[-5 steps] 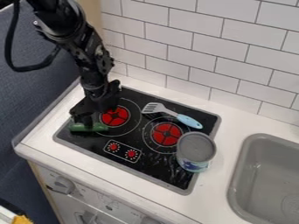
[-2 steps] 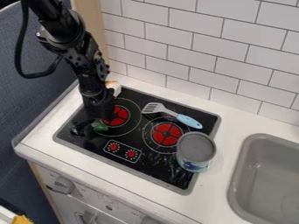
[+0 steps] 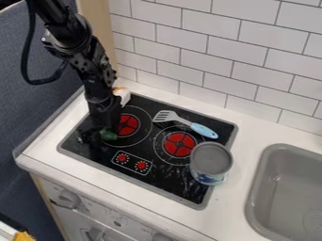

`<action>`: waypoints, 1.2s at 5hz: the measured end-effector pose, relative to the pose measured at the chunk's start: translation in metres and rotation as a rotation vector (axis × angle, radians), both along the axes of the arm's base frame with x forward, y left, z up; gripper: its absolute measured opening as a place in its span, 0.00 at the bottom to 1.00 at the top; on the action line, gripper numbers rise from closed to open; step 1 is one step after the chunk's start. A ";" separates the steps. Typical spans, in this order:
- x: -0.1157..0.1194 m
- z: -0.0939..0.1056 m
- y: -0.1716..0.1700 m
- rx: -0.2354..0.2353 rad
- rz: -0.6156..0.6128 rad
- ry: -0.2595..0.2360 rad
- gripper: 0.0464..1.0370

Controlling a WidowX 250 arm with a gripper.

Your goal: Move the zucchini to the middle of the stove

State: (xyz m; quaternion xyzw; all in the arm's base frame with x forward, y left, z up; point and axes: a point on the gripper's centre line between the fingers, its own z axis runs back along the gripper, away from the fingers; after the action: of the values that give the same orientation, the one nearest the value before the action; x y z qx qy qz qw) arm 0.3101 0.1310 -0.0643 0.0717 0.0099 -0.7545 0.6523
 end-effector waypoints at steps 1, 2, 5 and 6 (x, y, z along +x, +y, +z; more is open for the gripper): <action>-0.002 -0.001 -0.003 -0.014 -0.019 0.013 0.37; -0.004 0.000 -0.007 -0.015 -0.075 0.026 0.28; 0.019 0.040 -0.059 0.072 -0.520 0.000 0.28; 0.022 0.043 -0.090 0.064 -0.769 0.008 0.28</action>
State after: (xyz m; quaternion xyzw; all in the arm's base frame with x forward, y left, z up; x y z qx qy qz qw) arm 0.3324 0.0412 -0.0217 0.0874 0.0085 -0.9436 0.3194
